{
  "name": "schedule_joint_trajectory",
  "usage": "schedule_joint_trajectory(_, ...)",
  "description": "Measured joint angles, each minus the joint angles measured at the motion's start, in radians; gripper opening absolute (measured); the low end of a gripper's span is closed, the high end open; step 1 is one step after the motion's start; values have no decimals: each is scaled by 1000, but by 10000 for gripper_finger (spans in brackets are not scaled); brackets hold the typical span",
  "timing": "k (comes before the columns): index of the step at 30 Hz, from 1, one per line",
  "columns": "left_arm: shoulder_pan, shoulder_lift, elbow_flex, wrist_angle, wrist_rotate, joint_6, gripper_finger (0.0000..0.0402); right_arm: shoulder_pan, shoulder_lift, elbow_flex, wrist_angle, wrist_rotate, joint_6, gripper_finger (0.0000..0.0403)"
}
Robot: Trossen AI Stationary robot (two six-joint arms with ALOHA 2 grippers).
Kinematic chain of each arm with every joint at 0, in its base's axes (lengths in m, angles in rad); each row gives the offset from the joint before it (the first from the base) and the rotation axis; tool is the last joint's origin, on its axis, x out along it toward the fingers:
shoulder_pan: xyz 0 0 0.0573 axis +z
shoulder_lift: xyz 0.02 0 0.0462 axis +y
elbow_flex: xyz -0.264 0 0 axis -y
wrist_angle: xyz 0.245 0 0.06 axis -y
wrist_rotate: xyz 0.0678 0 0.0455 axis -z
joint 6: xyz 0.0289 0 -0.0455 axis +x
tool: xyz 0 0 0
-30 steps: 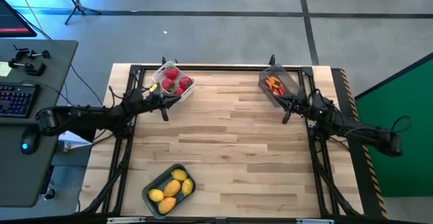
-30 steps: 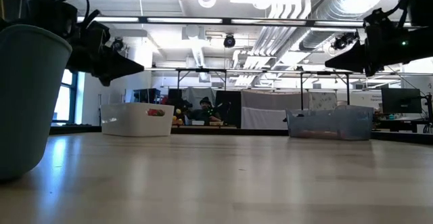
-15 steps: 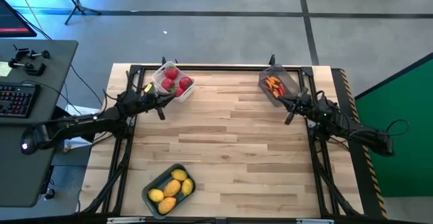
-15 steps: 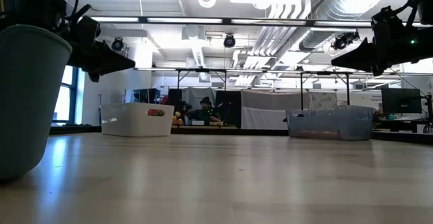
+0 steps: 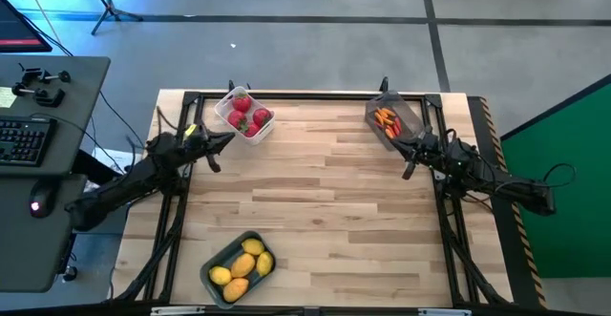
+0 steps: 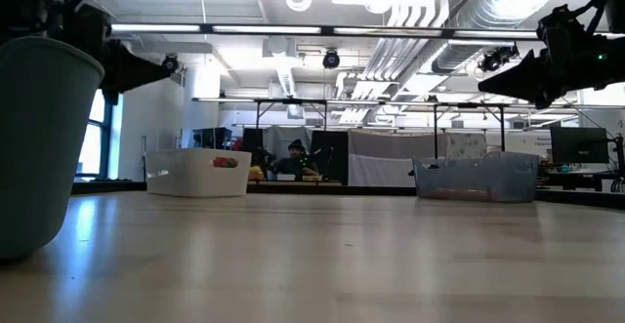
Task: Sort produce into baskets
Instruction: Return to Home Position
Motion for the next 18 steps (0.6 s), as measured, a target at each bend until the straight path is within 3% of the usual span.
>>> schedule_joint_trajectory(8,-14,-12,1,-22,-15,7,0,6,3,-1,53,17,-44,0)
schedule_joint_trajectory(11,-20,-6,2,-20,-49,-3,1,6,5,-1,7,79,-47,0)
schedule_joint_trajectory(18,-19,37,2,-32,-70,-63,1,6,19,0,-4,90,34,0)
